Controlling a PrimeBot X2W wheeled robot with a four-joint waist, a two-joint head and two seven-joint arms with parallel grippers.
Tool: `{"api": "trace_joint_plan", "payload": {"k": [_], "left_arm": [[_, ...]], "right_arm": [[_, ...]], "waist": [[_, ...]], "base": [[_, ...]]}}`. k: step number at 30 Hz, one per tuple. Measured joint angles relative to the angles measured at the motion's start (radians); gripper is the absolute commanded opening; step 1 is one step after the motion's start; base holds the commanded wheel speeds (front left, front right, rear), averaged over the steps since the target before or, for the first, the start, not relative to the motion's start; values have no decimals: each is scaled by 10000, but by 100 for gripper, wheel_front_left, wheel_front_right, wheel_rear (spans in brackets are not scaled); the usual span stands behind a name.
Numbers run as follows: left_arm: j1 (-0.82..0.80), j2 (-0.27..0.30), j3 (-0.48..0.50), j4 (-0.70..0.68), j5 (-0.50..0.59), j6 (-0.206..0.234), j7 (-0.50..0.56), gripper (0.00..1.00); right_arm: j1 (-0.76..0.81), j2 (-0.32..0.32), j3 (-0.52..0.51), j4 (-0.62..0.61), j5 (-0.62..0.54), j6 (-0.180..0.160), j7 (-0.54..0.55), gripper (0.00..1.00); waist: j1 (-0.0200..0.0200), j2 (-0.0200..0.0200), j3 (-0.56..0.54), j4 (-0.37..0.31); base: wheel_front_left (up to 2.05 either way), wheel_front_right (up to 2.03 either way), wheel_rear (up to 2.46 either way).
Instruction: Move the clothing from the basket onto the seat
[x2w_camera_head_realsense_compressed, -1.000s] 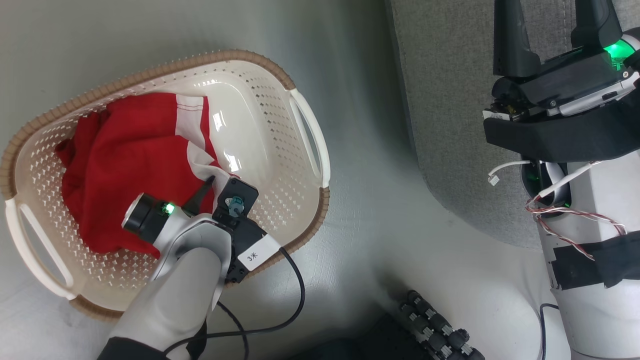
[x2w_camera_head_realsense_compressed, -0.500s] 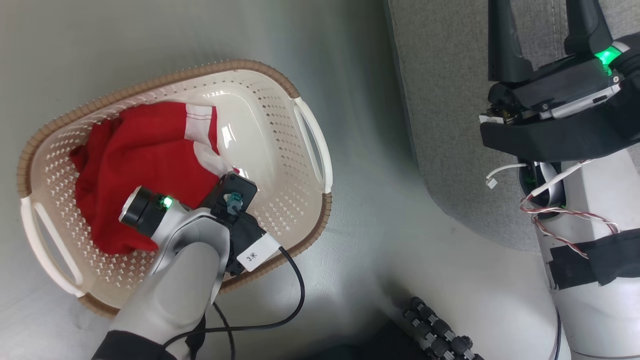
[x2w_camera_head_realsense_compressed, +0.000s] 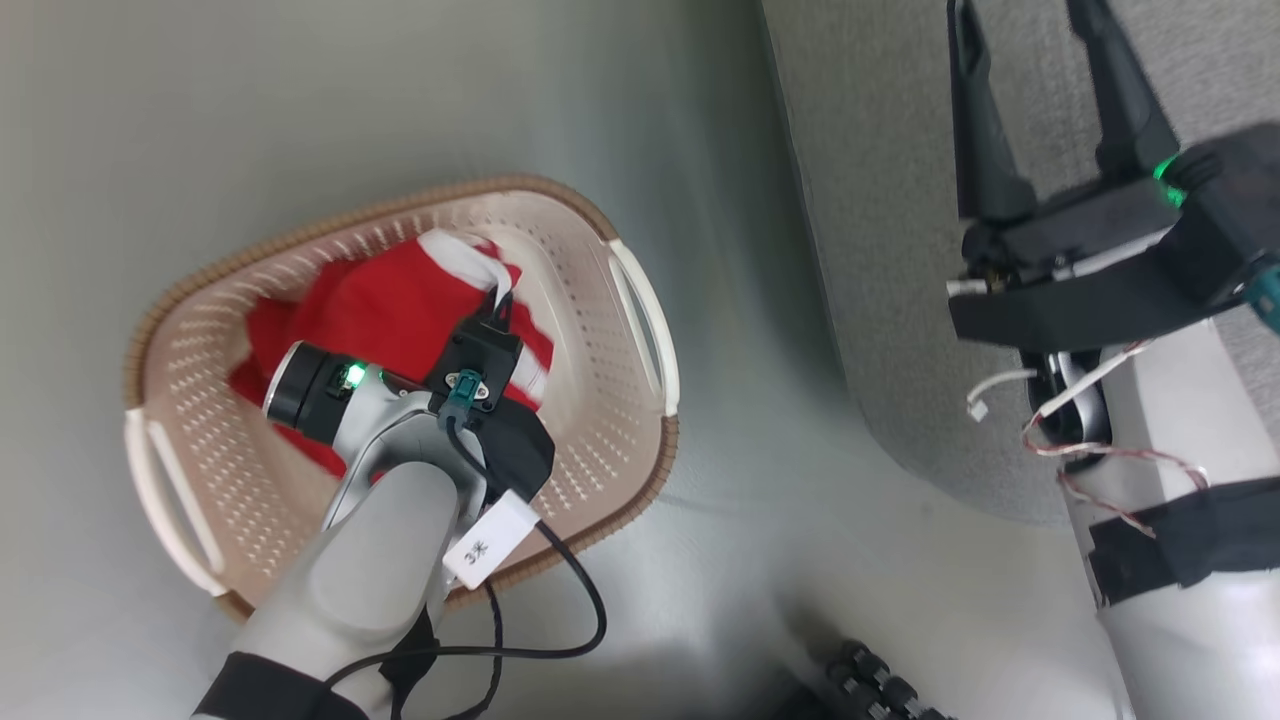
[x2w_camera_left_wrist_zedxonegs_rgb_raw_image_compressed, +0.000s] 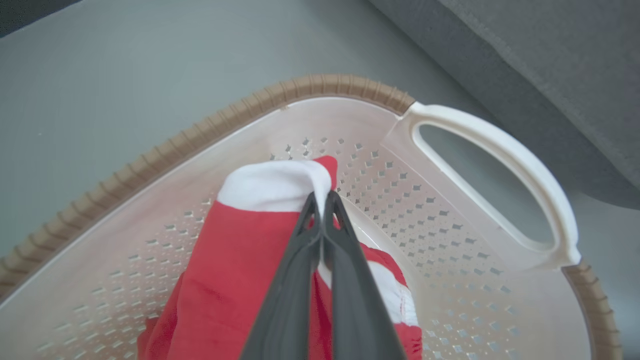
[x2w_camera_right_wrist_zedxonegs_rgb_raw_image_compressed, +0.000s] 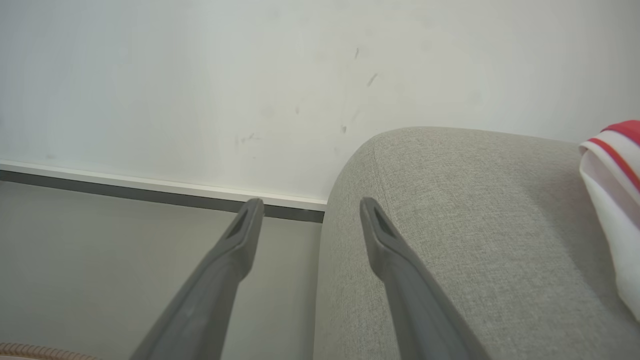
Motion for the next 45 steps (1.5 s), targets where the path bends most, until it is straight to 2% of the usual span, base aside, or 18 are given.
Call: {"api": "trace_joint_plan", "payload": {"k": [4,15,26,45], "left_arm": [[8,-4,-44,-196,-282,-10,-495,0],[242,-40,54,-988,-727,-274,-761,0],[544,40,384,-2008,-936,-809,-765,0],[706,71,571,-2974,-1120,-1241,-767,0]], "right_arm": [[396,-75,-25,182,-2,0,0,100],[1337,-230,-123,591,-2,2,0,100],[2159,-318,-221,861,-2,0,0,100],[3098,-115,73,1781,-2,2,0,100]], "waist": [[-1,0,-449,165],[-1,-1,-1646,764],[-1,-1,-3210,1458],[-3,-1,-5778,1884]], "base": [[0,0,0],[0,0,0],[0,0,0],[0,0,0]]}}
